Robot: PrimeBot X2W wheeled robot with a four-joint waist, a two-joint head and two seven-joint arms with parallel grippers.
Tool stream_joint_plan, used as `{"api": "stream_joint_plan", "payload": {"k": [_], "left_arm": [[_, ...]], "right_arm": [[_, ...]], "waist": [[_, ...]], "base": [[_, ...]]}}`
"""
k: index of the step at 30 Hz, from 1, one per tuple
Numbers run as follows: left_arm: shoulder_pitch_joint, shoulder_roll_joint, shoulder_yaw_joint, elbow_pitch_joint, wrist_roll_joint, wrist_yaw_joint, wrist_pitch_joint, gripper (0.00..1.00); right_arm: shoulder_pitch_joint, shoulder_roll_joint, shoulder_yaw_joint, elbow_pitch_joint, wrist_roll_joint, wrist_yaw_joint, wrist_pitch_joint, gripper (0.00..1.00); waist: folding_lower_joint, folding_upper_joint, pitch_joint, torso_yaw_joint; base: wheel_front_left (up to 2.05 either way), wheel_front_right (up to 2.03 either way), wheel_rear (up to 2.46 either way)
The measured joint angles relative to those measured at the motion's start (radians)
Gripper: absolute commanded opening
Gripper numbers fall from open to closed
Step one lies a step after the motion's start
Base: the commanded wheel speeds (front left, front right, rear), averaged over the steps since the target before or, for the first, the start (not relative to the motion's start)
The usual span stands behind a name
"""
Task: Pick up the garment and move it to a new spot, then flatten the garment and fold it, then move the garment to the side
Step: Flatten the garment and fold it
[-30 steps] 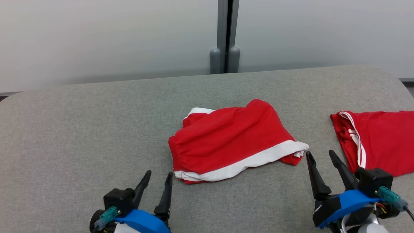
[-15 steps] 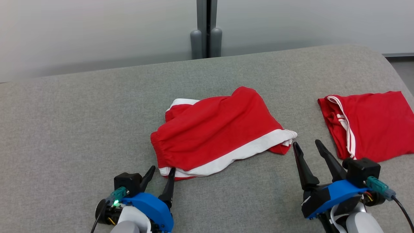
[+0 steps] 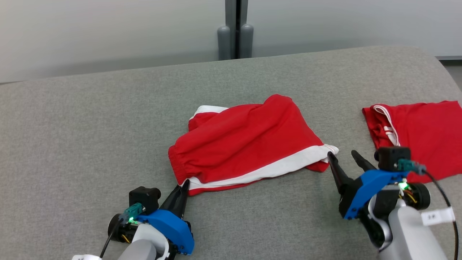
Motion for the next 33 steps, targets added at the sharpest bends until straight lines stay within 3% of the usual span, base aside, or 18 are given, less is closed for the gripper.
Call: {"api": "stream_joint_plan", "payload": {"k": [7, 14, 16, 17, 18, 19, 20, 22, 33], "left_arm": [[-0.026, 0.009, -0.032, 0.002, -0.018, 0.000, -0.011, 0.00], [-0.053, 0.022, -0.058, 0.003, -0.040, 0.000, -0.017, 0.00], [-0.058, 0.024, -0.063, 0.005, -0.044, 0.000, -0.021, 0.00], [-0.060, 0.024, -0.064, 0.007, -0.045, 0.000, -0.023, 0.00], [-0.061, 0.025, -0.065, 0.008, -0.048, 0.000, -0.024, 0.00], [-0.062, 0.025, -0.066, 0.009, -0.052, 0.000, -0.025, 0.00], [-0.062, 0.026, -0.067, 0.011, -0.052, 0.000, -0.025, 0.00], [-0.062, 0.029, -0.067, 0.014, -0.057, 0.000, -0.027, 0.00], [-0.060, 0.033, -0.064, 0.013, -0.074, 0.000, -0.044, 0.00]], "right_arm": [[-0.151, 0.001, -0.078, 0.197, 0.021, 0.000, 0.112, 1.00], [-0.240, 0.001, -0.050, 0.352, 0.062, 0.000, 0.129, 1.00], [-0.255, 0.001, -0.035, 0.382, 0.072, 0.000, 0.130, 0.86], [-0.261, 0.000, -0.028, 0.390, 0.080, 0.000, 0.128, 0.52], [-0.265, -0.001, -0.021, 0.398, 0.084, 0.000, 0.117, 0.40], [-0.269, 0.000, -0.014, 0.402, 0.082, 0.000, 0.106, 0.11], [-0.270, 0.000, -0.008, 0.406, 0.078, 0.000, 0.099, 0.05], [-0.270, 0.001, 0.002, 0.413, 0.077, 0.000, 0.089, 0.00], [-0.266, 0.001, 0.036, 0.350, 0.016, 0.000, 0.040, 0.00]], "waist": [[0.0000, 0.0000, 0.027, 0.033], [0.0000, 0.0000, 0.053, 0.051], [0.0000, 0.0000, 0.055, 0.052], [0.0000, 0.0000, 0.055, 0.052], [0.0000, 0.0000, 0.056, 0.051], [0.0000, 0.0000, 0.055, 0.050], [0.0000, 0.0000, 0.054, 0.048], [0.0000, 0.0000, 0.050, 0.043], [0.0000, 0.0000, 0.005, 0.027]], "base": [[0.00, 0.00, 0.00], [0.00, 0.00, 0.00], [0.00, 0.00, 0.00], [0.00, 0.00, 0.00], [0.00, 0.00, 0.00], [0.00, 0.00, 0.00], [0.00, 0.00, 0.00], [0.00, 0.00, 0.00], [0.00, 0.00, 0.00]]}}
